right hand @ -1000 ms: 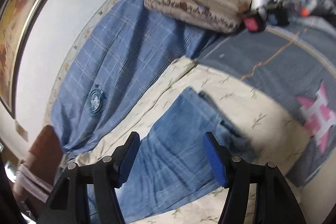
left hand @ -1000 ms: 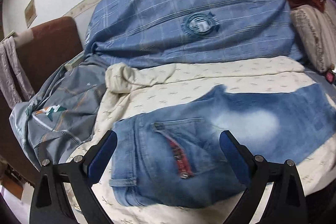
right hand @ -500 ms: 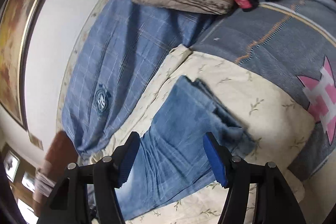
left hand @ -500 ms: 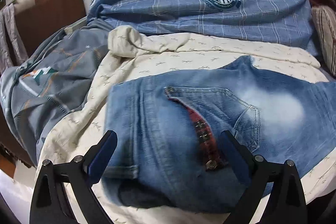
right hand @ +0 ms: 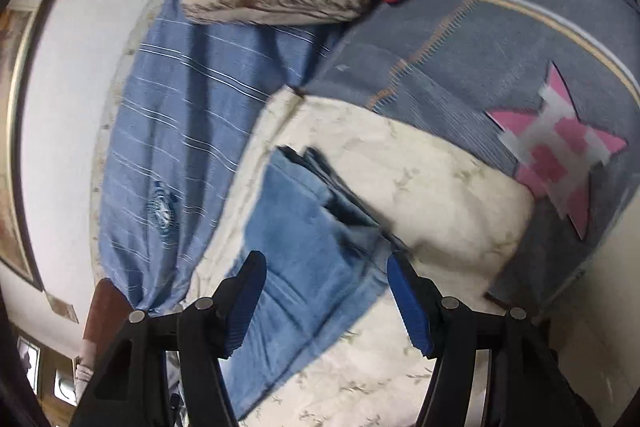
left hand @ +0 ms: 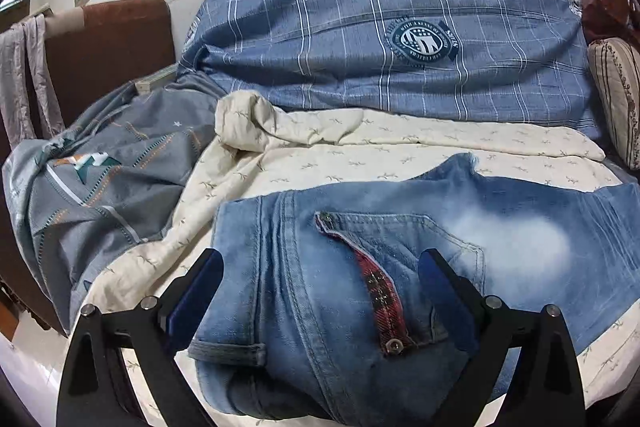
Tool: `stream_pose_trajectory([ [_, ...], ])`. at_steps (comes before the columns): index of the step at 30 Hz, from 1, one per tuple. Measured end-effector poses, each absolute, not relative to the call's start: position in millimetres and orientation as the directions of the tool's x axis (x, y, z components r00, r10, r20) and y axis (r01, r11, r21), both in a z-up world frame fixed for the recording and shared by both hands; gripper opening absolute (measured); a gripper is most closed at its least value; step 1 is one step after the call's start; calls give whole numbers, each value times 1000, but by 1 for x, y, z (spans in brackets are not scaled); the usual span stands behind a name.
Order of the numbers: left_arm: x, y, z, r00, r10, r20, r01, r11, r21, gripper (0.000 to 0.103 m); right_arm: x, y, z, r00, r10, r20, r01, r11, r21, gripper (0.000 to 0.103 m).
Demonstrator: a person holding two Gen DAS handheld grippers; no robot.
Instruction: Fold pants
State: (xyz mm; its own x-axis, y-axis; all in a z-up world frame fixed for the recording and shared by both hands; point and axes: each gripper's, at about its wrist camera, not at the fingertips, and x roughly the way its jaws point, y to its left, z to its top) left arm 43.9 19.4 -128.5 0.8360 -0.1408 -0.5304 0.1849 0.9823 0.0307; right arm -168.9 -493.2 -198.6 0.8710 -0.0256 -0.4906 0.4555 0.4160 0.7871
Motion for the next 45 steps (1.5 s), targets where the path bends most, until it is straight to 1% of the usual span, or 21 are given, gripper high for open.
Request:
stream_pose_trajectory([
  [4,49,18,-132,822,-126,-555,171,985,30,98,-158,-493,-207,854,-2,-520,478,399,783,66],
  [7,49,15,-132,825,-133,-549,179,983,31,98,-148,-492,-208,833,-25,-552,514,404,757,66],
  [11,47,7,-132,829,-152,-539,214,976,53,98,-141,-491,-208,824,-59,-563,536,400,743,66],
  [13,46,4,-131,829,-161,-535,229,971,63,98,-141,-490,-206,823,-86,-561,545,397,738,66],
  [17,44,6,-128,834,-174,-523,234,971,49,98,-155,-492,-199,833,-172,-526,548,388,741,66],
  [19,44,8,-127,835,-178,-520,234,971,42,98,-155,-494,-204,835,-144,-532,542,382,748,66],
  [22,47,11,-127,827,-185,-530,233,972,24,98,-145,-495,-206,800,-140,-584,585,396,707,66],
  [25,50,12,-129,811,-205,-547,242,970,-5,98,-142,-493,-204,798,-140,-587,586,410,699,66],
  [26,50,12,-129,810,-208,-549,244,970,-8,98,-141,-490,-203,803,-130,-582,576,418,703,66],
  [27,49,11,-129,811,-207,-546,243,970,-6,98,-139,-488,-201,816,-115,-566,555,428,713,63],
  [29,48,12,-128,816,-206,-540,243,970,-4,98,-140,-482,-192,879,-69,-471,446,466,764,54],
  [30,47,12,-128,816,-208,-539,244,970,-5,98,-139,-477,-184,894,-74,-441,415,508,755,54],
  [32,47,11,-128,816,-208,-539,246,969,-1,98,-134,-473,-181,879,-86,-469,437,536,722,54],
  [36,47,12,-129,817,-206,-539,245,969,2,98,-125,-480,-198,821,-69,-567,530,462,711,55],
  [39,47,13,-129,815,-206,-542,243,970,-3,98,-124,-482,-198,808,-90,-582,553,456,698,58],
  [42,47,11,-129,811,-213,-545,252,968,-2,98,-113,-479,-199,782,-120,-612,578,508,639,57],
  [43,47,9,-130,808,-212,-549,256,967,3,98,-110,-478,-199,771,-132,-623,590,517,620,54],
  [44,47,7,-131,805,-210,-555,259,966,9,98,-109,-477,-201,757,-146,-637,607,519,603,40],
  [45,48,6,-132,801,-207,-561,261,965,17,98,-108,-479,-202,738,-159,-655,628,517,582,28],
])
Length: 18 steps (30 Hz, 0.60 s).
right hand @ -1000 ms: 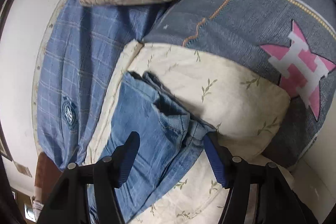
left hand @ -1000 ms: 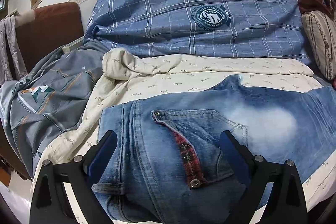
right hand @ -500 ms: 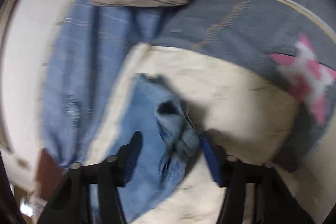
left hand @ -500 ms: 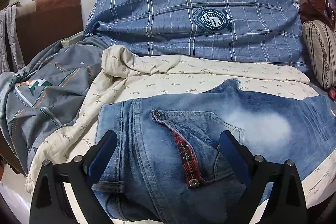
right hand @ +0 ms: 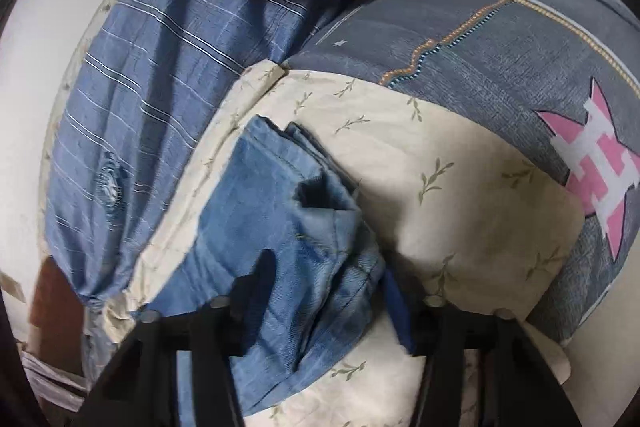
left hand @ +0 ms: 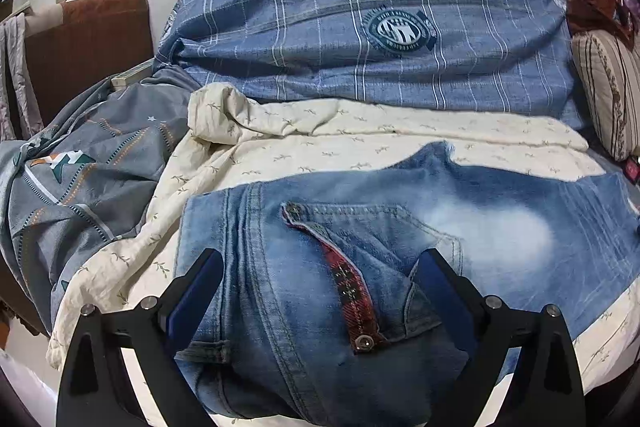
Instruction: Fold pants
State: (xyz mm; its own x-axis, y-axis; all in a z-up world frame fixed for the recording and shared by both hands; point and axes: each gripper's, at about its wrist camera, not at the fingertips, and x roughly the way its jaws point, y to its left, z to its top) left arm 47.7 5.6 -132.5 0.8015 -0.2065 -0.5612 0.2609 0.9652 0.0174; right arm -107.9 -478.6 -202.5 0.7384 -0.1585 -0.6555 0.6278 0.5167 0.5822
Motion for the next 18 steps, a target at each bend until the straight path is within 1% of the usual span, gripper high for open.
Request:
stream_pose_trajectory([
  [1,48,4,-134,797,-203,-569,263,964,25,98,-109,-480,-204,743,-152,-651,624,510,593,26],
  [2,49,2,-136,789,-205,-579,271,962,29,98,-109,-480,-203,752,-144,-643,613,510,603,21],
  [5,55,-3,-144,751,-213,-625,290,957,22,98,-104,-468,-194,738,-189,-648,622,564,543,18],
  [7,58,-3,-147,735,-210,-644,283,959,11,98,-102,-454,-181,767,-206,-607,579,630,518,17],
  [13,63,13,-145,741,-199,-641,220,974,-47,98,-89,-398,-150,829,-224,-512,468,779,417,17],
  [16,63,20,-144,753,-186,-631,202,978,-47,98,-80,-365,-140,863,-177,-473,387,833,395,17],
  [18,62,25,-141,768,-179,-615,196,980,-41,98,-74,-343,-137,875,-145,-463,343,859,380,17],
])
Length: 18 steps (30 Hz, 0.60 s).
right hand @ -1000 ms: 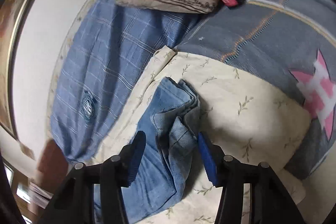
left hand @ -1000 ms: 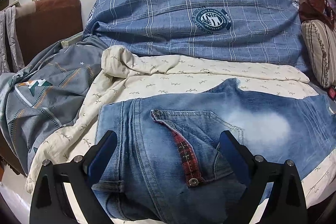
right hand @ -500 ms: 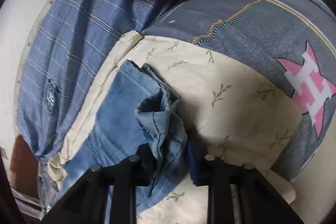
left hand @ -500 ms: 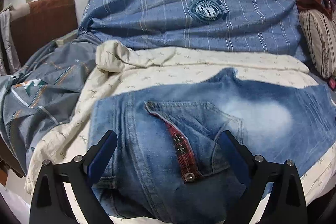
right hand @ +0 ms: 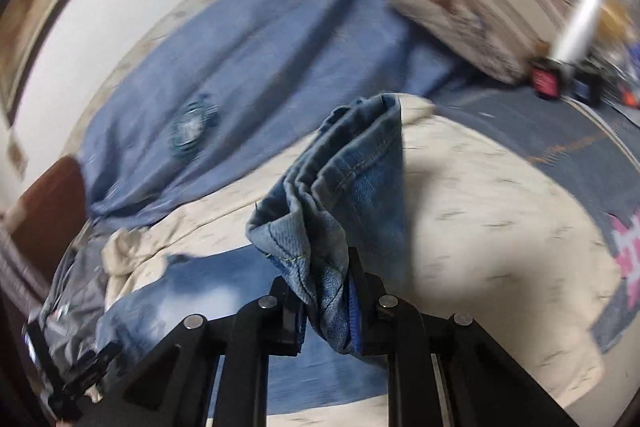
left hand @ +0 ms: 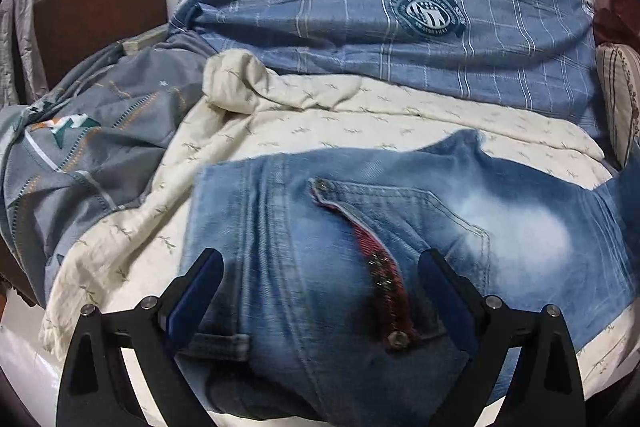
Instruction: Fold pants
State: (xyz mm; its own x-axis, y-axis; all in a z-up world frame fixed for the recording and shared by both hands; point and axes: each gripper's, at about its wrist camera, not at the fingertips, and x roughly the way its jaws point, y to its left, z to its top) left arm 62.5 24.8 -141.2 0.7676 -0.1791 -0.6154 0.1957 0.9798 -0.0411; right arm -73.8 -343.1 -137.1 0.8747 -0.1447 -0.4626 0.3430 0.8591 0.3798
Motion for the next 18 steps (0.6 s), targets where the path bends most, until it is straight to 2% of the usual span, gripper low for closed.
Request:
stream_pose_trajectory([
  [5,60,33,-136,785,-184,-591,199,979,-41,98,-39,-285,-148,862,-18,-506,223,911,347,17],
  [8,60,38,-134,790,-189,-583,197,979,-50,98,-16,-253,-166,818,40,-573,185,926,329,17],
  [11,61,41,-134,788,-196,-583,197,978,-64,98,11,-230,-196,714,102,-693,166,937,309,22],
  [13,61,43,-133,790,-197,-581,194,979,-69,98,16,-219,-199,702,84,-707,158,950,270,25],
  [14,61,44,-132,791,-199,-578,192,979,-74,98,15,-215,-197,704,108,-702,124,955,271,37],
  [15,60,45,-132,792,-203,-576,192,978,-80,98,13,-215,-196,699,164,-696,78,950,302,61],
  [16,60,46,-131,793,-206,-573,192,978,-85,98,9,-217,-195,693,266,-670,12,925,379,70],
  [18,58,46,-130,796,-208,-569,190,977,-92,98,1,-217,-190,676,357,-645,-72,903,424,73],
])
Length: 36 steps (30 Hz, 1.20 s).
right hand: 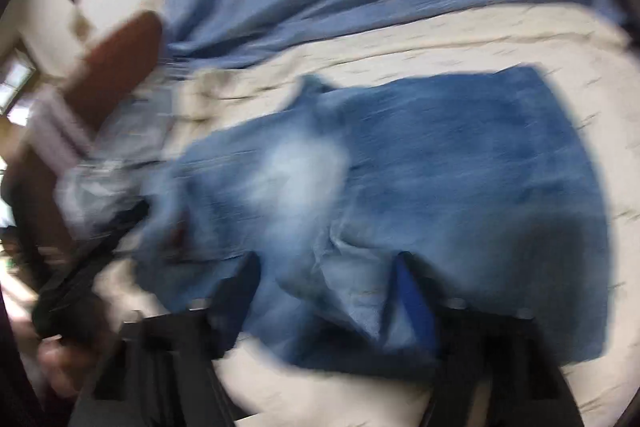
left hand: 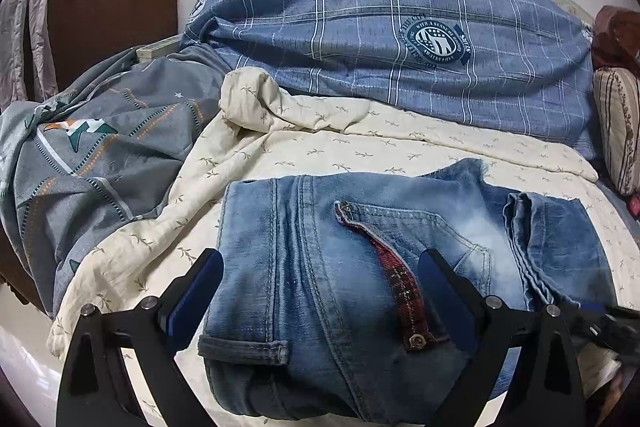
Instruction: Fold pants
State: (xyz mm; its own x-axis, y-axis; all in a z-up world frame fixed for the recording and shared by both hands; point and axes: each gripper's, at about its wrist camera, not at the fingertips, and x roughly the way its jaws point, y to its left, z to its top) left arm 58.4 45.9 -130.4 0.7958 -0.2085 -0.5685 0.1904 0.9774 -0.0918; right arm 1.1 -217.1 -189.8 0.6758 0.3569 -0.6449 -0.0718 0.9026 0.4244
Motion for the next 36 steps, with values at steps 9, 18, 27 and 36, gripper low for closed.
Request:
stream_pose_trajectory([
  [9,48,12,-117,778,-301,-552,303,949,-90,98,-35,-293,-173,811,231,-537,78,868,491,65],
  [18,67,-100,-87,664,-409,-626,470,880,-77,98,-26,-335,-210,713,270,-647,225,785,577,31],
  [27,130,-178,-145,508,-260,-822,456,890,0,88,-31,-362,-229,701,451,-552,212,607,765,31],
  [36,141,-161,-135,496,-303,-813,391,915,-102,91,-35,-364,-218,747,438,-501,173,599,782,35],
])
